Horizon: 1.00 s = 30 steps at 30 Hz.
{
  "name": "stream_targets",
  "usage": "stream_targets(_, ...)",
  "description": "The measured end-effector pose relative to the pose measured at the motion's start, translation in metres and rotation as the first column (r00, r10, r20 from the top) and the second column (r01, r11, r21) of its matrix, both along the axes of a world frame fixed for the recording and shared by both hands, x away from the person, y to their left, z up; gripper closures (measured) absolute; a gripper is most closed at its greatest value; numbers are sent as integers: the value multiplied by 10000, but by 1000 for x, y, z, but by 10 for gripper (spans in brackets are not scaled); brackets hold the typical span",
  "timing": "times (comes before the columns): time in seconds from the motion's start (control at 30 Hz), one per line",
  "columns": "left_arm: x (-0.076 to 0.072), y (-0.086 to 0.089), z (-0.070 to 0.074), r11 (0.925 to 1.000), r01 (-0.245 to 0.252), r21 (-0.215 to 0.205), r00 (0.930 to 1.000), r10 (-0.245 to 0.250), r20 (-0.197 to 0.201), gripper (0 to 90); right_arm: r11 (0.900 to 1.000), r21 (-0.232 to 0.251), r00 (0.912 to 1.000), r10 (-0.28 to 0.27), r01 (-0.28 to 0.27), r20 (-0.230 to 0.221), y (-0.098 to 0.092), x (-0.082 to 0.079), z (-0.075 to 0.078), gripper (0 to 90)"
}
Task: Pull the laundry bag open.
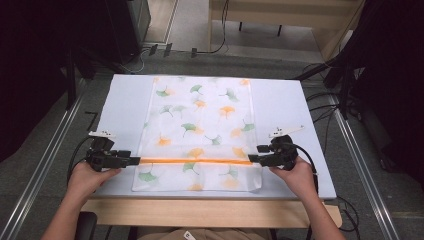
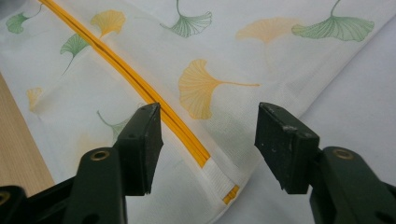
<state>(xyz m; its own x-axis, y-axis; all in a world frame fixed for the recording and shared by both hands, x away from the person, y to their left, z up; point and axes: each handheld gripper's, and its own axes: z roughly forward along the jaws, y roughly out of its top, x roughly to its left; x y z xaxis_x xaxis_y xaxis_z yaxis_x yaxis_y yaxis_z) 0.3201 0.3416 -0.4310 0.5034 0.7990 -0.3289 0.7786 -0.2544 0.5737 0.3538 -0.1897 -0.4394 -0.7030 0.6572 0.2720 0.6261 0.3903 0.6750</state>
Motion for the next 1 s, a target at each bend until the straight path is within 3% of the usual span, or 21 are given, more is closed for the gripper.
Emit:
stream_targets(0.23,1,1,2,9999,-136,-106,9990,141,417,326,9999,100,9997,-106,104,228,-5,2,-1,376)
stream_targets(0.57,1,7,4,9991,-413,-32,9975,414,581,311,9987,272,9985,-430,420,353,-14,4,-1,359)
stream_targets(0.73,2,18,5,9975,-710,5,9950,708,700,306,9958,356,9932,-865,839,780,-31,5,1,328)
stream_targets(1.0,2,28,7,9930,-1180,68,9888,1168,925,294,9874,358,9825,-1571,1543,1001,-56,9,-3,300)
